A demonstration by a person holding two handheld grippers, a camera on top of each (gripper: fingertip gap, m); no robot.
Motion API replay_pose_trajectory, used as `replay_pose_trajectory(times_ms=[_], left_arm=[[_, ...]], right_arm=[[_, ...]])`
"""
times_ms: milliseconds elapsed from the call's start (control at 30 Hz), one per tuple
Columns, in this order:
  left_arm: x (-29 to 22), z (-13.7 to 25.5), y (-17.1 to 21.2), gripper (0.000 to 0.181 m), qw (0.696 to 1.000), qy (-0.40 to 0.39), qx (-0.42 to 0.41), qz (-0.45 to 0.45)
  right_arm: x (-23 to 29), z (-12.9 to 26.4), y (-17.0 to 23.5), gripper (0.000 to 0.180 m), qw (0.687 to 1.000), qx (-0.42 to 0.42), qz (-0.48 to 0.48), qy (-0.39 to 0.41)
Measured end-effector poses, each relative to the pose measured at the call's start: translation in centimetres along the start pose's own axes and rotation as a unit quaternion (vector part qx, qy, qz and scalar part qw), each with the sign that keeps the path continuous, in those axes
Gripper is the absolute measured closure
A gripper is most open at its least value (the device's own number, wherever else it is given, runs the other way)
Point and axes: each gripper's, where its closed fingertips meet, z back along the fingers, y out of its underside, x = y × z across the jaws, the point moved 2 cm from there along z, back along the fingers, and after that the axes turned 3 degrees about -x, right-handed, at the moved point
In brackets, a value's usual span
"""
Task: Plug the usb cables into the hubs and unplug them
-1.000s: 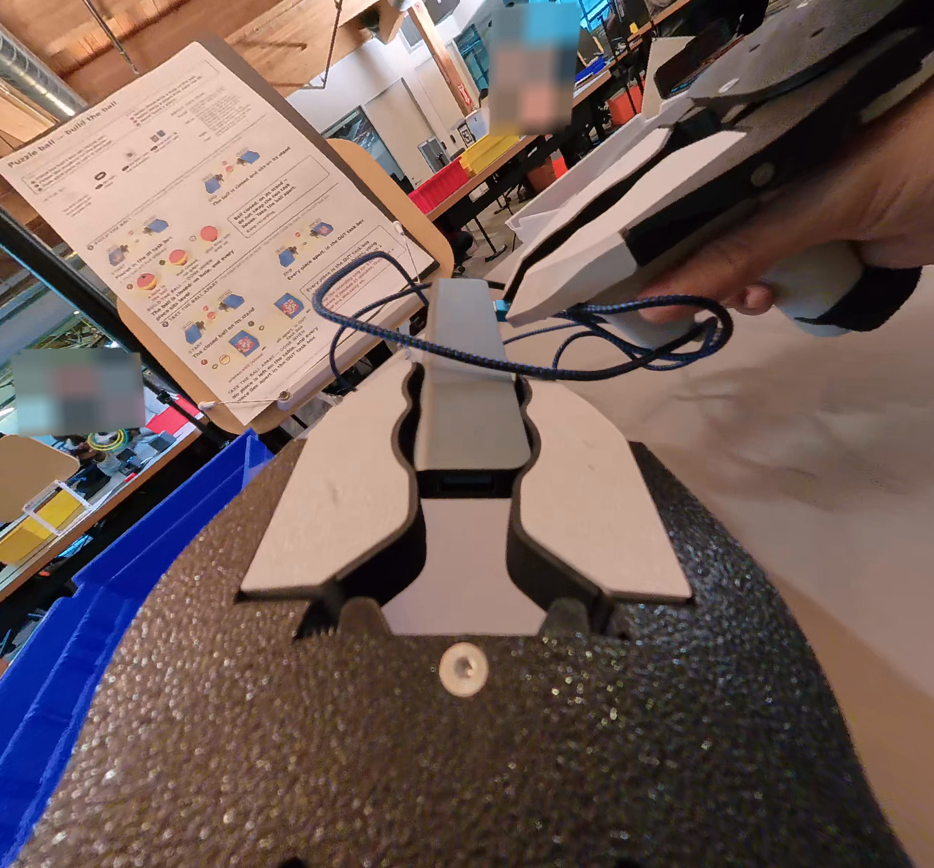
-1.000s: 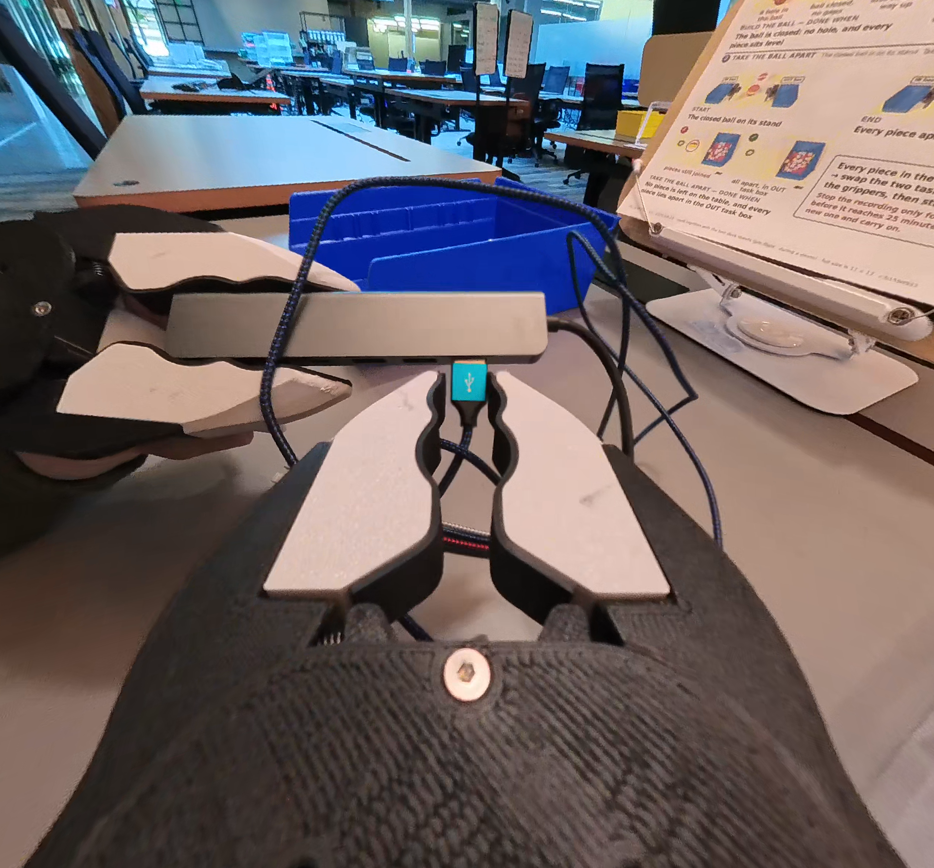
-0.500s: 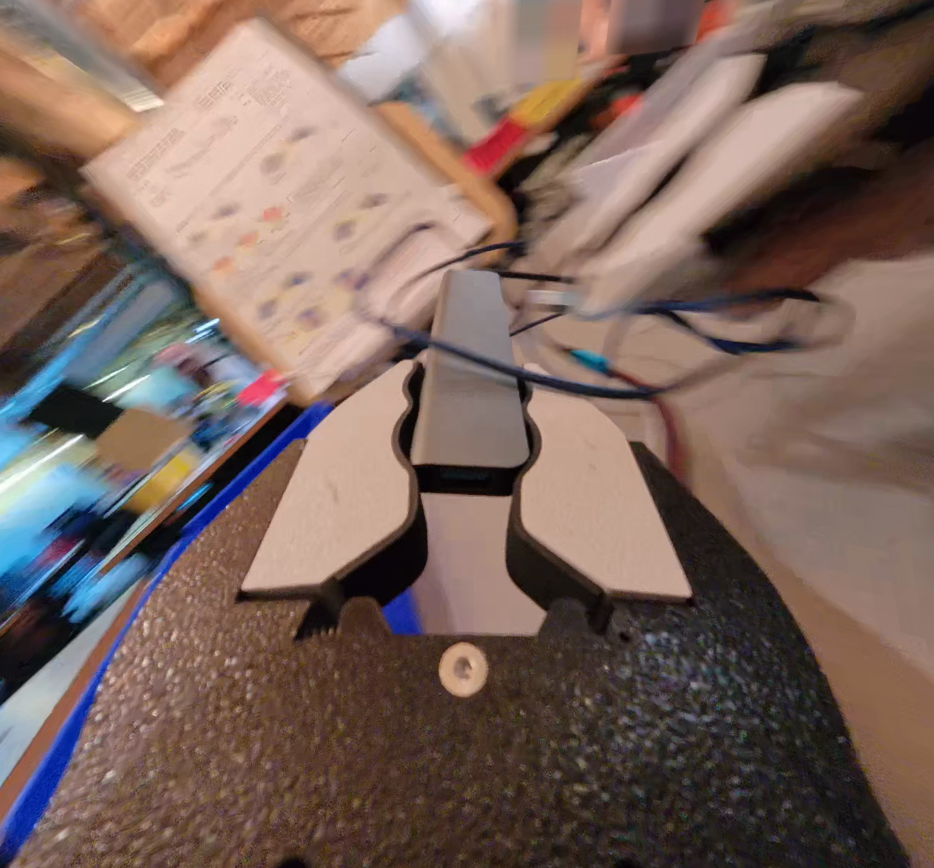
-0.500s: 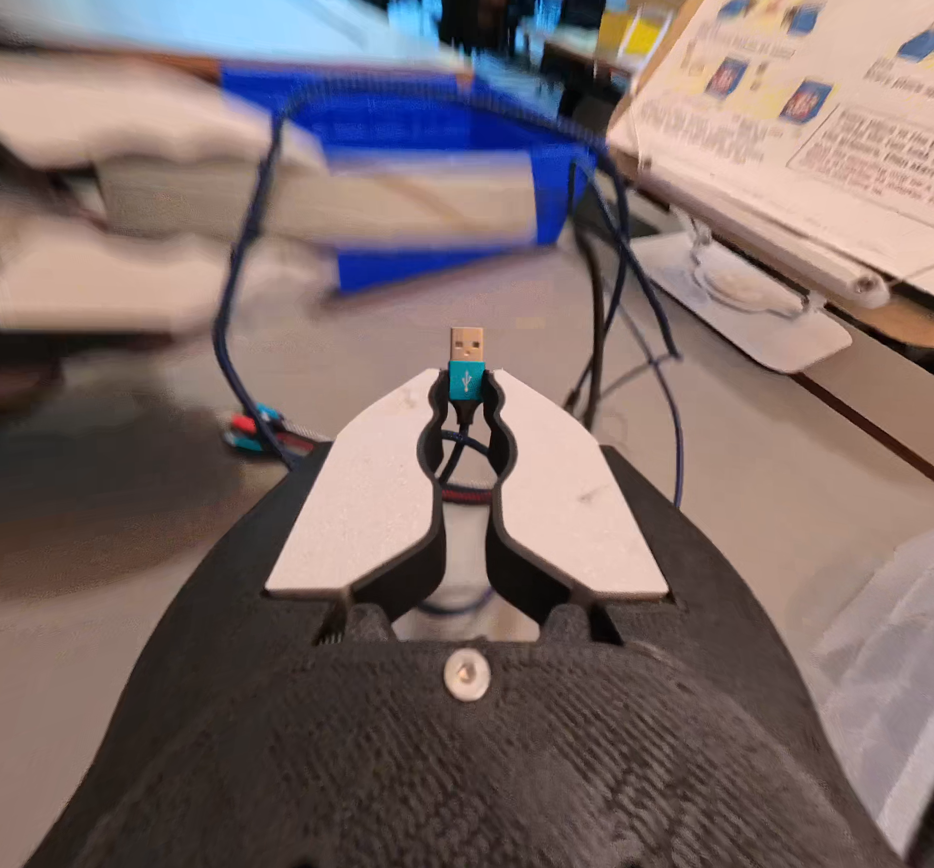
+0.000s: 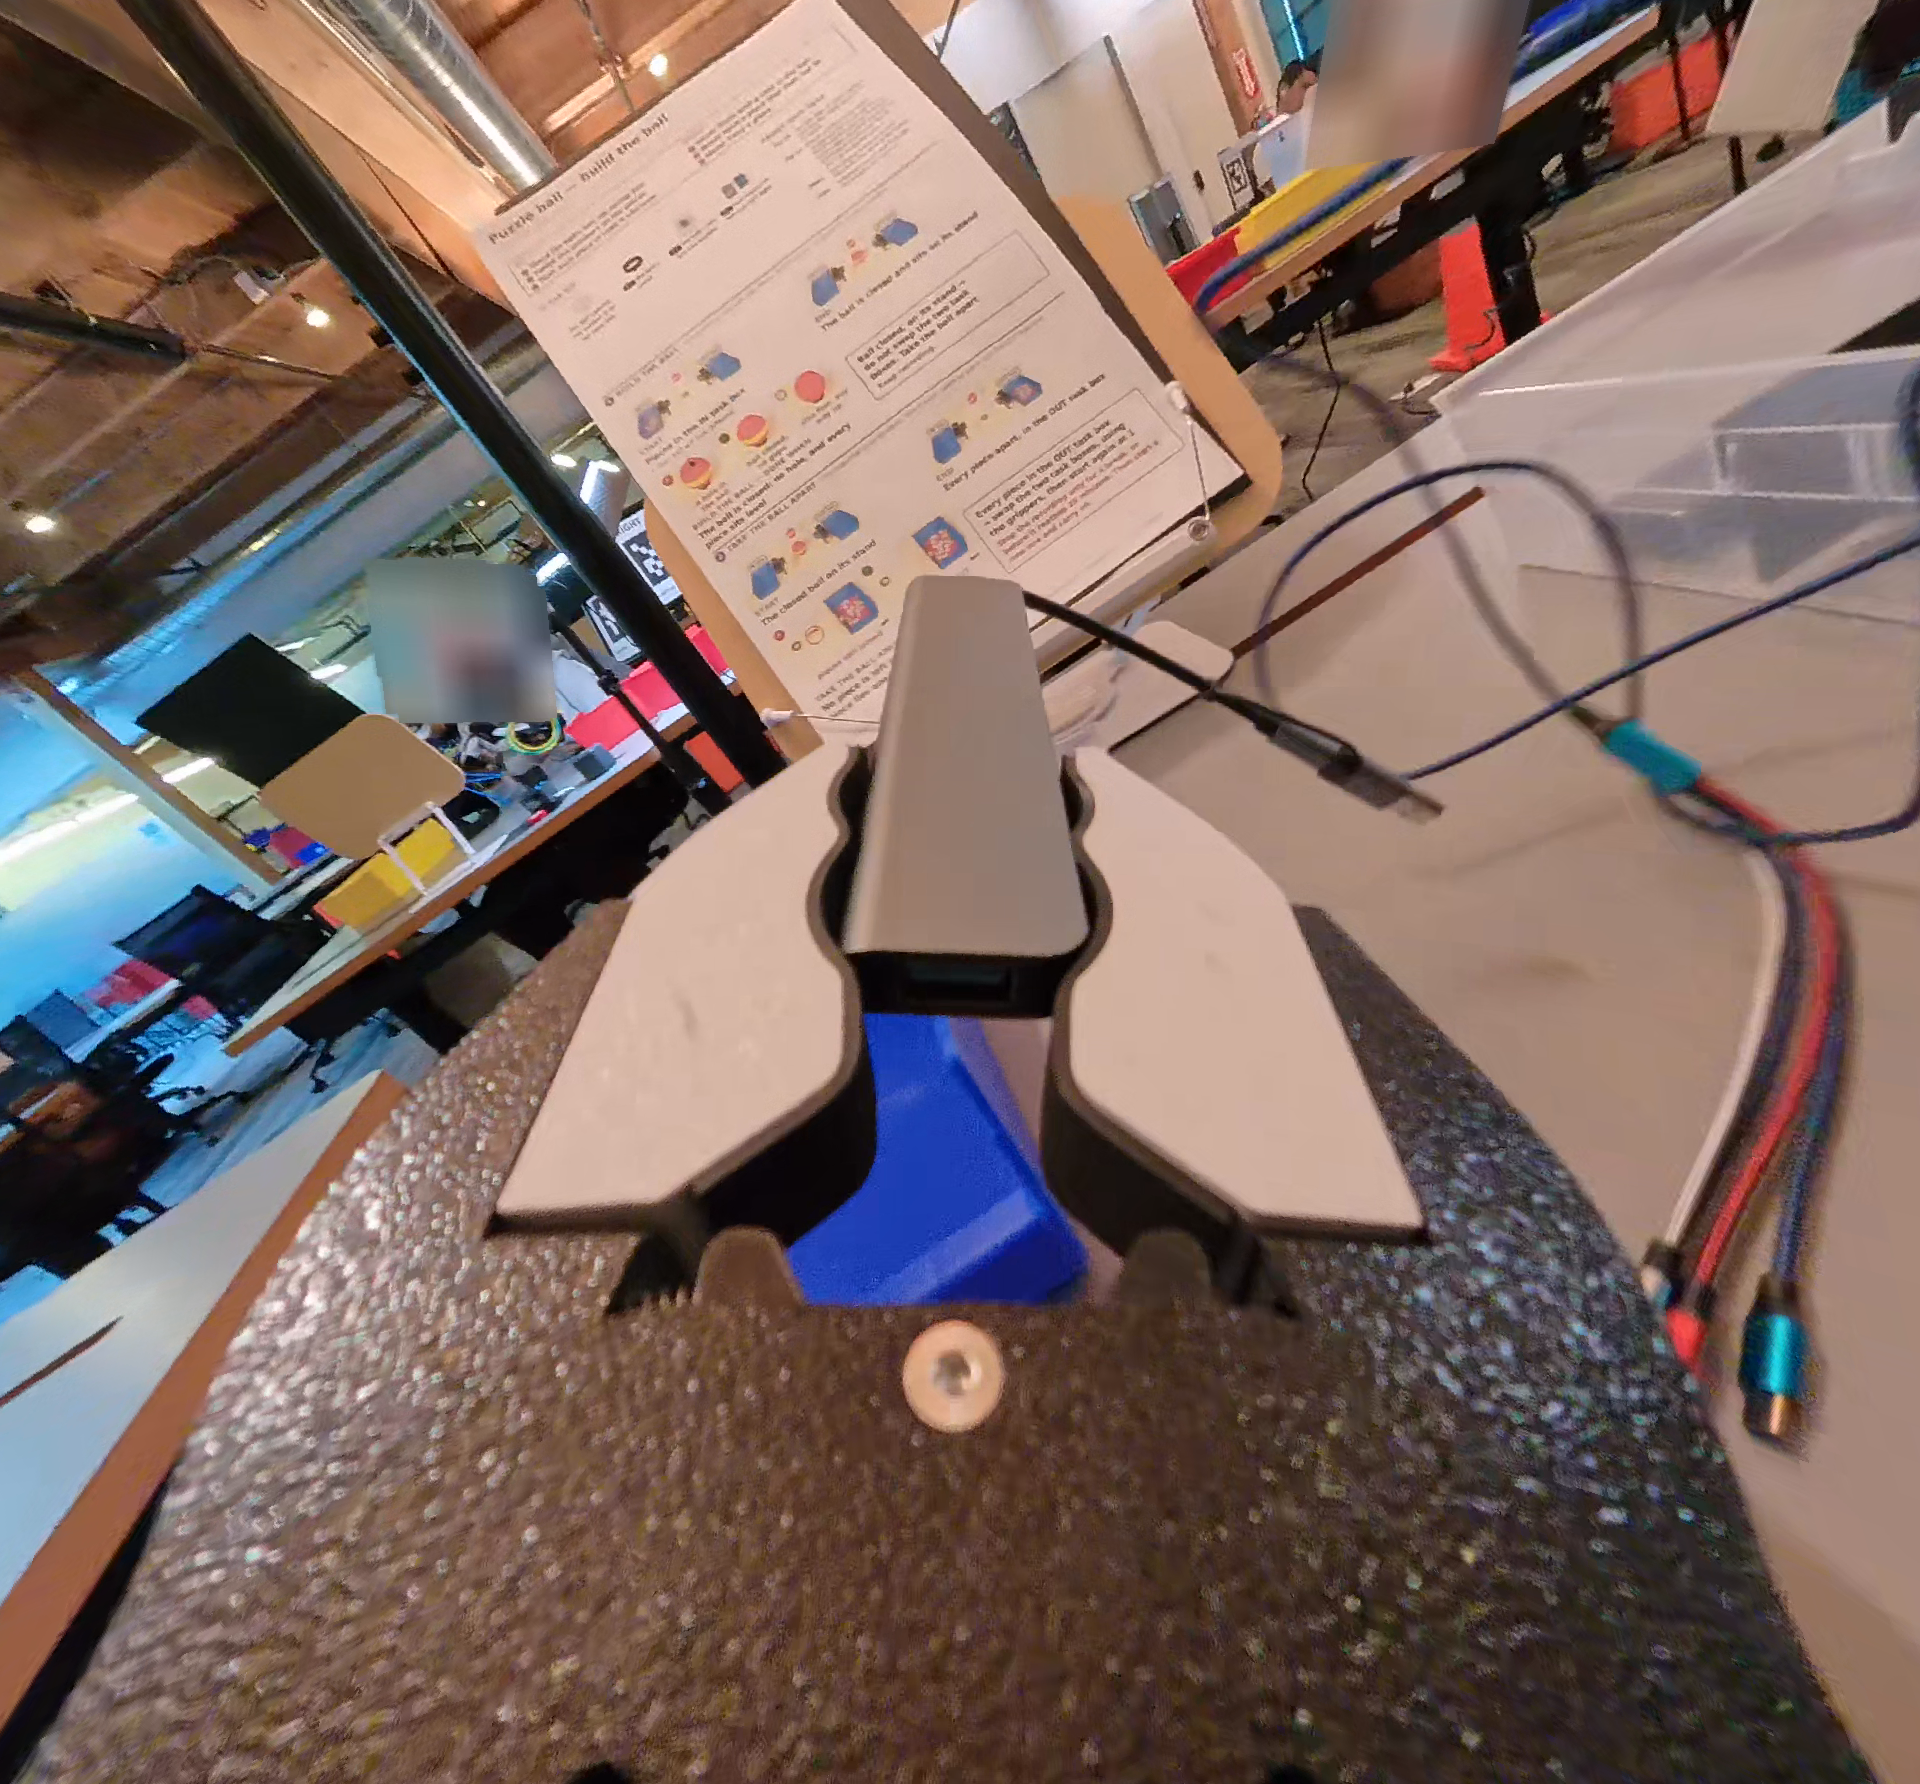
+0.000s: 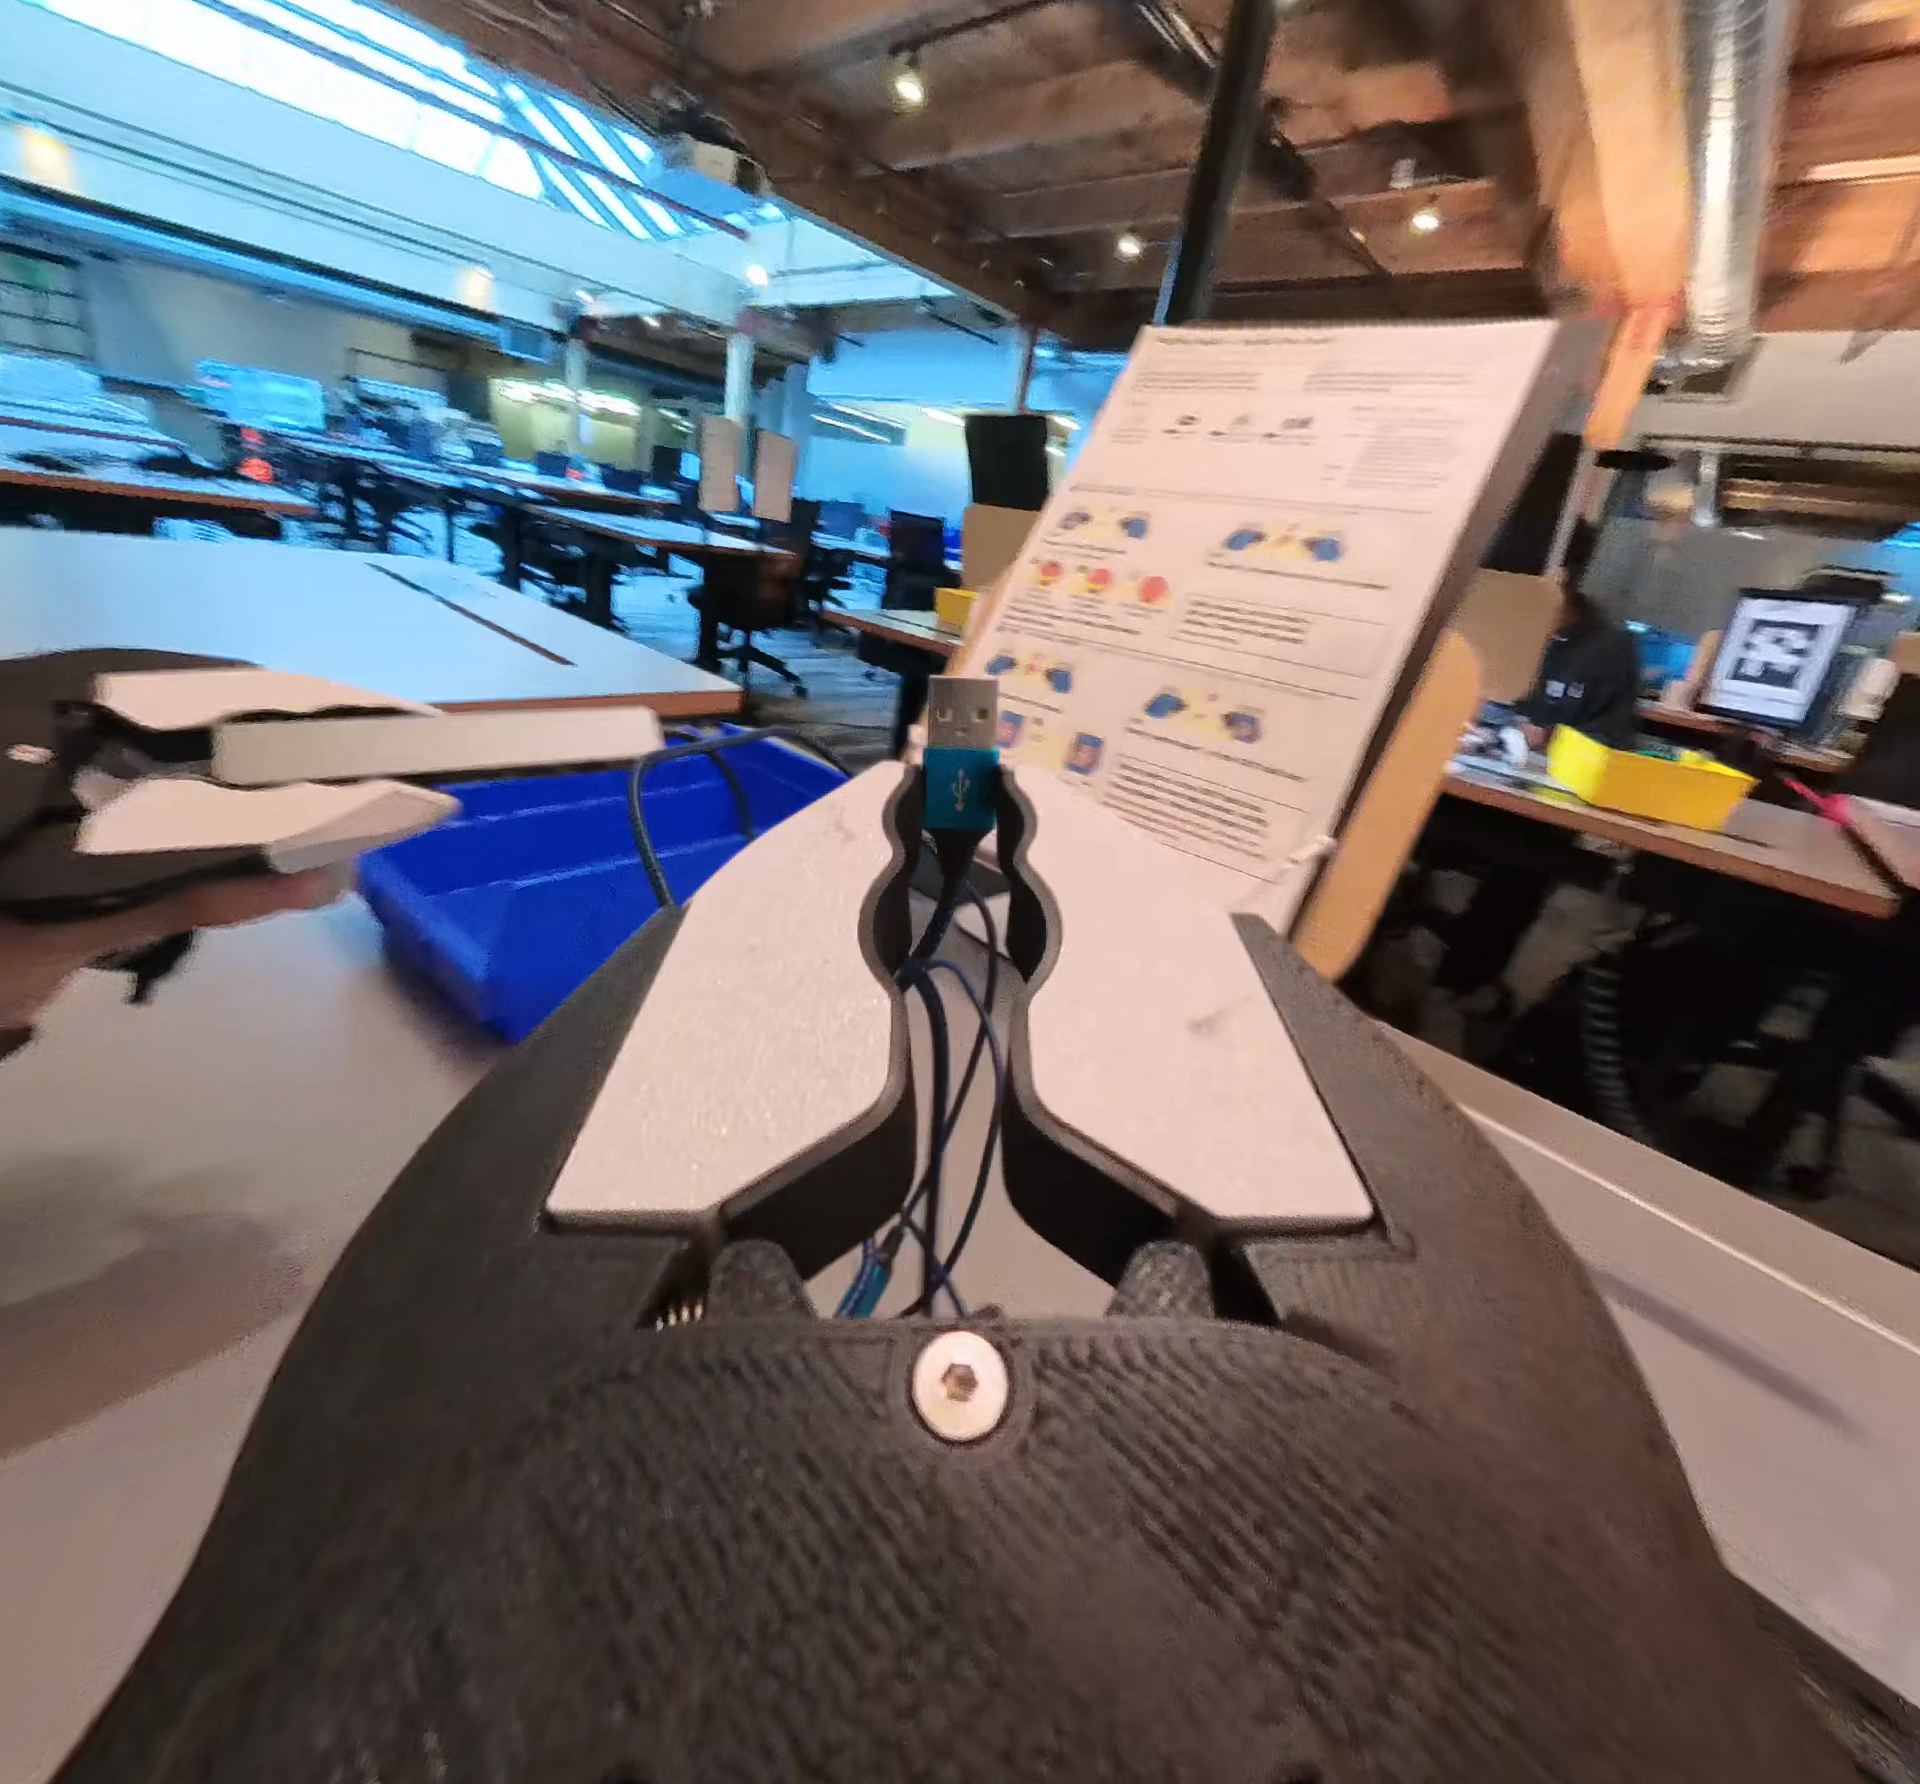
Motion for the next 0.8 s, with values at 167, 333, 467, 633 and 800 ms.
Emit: replay_pose_trajectory(times_ms=[167,333,467,633,800], left_arm=[[2.4,1.2,-2.1,0.146,0.998,-0.024,-0.037,0.055],[4.9,2.4,-3.3,0.146,0.996,-0.052,-0.053,0.058],[5.2,2.3,-2.5,0.146,0.996,-0.046,-0.044,0.068],[5.3,2.2,-2.3,0.146,0.996,-0.037,-0.044,0.070],[5.0,2.0,-1.9,0.146,0.996,-0.027,-0.037,0.072]], right_arm=[[-1.2,0.1,2.3,0.166,0.999,0.049,-0.014,0.001],[0.5,-0.6,2.7,0.166,0.997,0.070,0.035,-0.027],[0.0,-0.1,0.4,0.166,0.997,0.036,0.070,0.005],[-4.2,1.5,-4.4,0.166,0.992,-0.016,0.094,0.086],[-10.3,2.0,-5.4,0.166,0.983,0.016,0.088,0.158]])
